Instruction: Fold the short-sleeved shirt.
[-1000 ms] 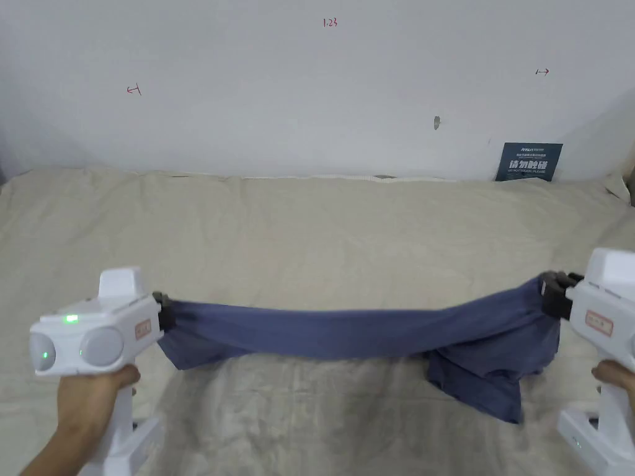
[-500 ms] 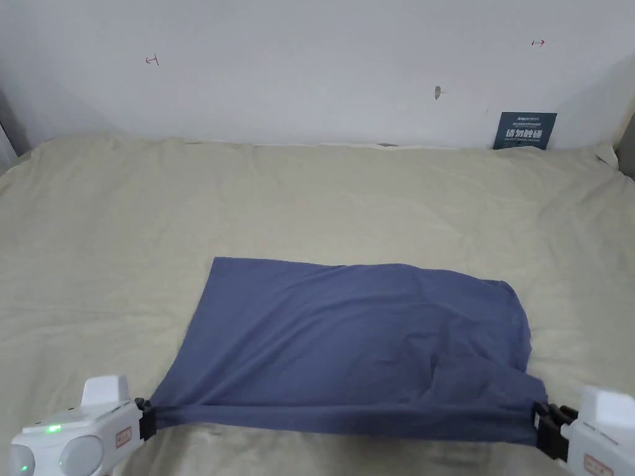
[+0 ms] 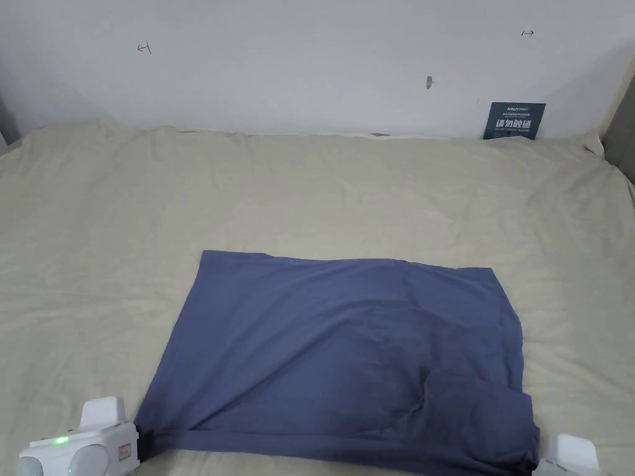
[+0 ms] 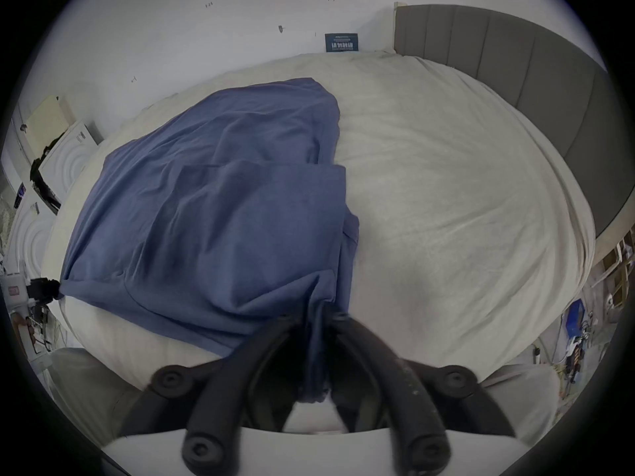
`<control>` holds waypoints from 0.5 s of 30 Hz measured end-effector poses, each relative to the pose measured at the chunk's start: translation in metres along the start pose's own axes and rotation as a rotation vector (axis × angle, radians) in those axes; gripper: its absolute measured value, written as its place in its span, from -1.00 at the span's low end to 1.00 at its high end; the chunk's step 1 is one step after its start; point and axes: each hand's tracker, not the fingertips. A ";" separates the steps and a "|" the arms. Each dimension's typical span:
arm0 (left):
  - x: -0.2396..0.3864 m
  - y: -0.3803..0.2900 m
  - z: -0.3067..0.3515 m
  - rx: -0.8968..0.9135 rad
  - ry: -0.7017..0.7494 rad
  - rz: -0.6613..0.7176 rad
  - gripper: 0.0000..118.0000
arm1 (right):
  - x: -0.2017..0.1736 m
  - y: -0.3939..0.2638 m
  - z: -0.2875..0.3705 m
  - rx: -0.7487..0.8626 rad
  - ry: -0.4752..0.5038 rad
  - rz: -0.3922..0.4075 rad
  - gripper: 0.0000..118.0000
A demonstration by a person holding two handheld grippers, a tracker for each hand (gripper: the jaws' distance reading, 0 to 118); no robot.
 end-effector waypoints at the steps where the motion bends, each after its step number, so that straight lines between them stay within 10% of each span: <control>1: 0.001 0.004 0.004 0.003 -0.006 0.013 0.32 | -0.004 0.004 0.009 0.011 -0.016 0.016 -0.15; 3: 0.004 0.012 0.016 0.031 -0.040 0.035 1.00 | -0.010 0.017 0.028 0.086 -0.038 0.030 0.54; 4: 0.009 0.019 0.027 0.106 -0.080 0.042 1.00 | -0.013 0.026 0.040 0.137 -0.030 0.030 0.70; 15: 0.075 0.090 0.154 0.700 -0.139 -0.013 0.91 | -0.058 0.091 0.183 0.749 -0.014 0.094 0.74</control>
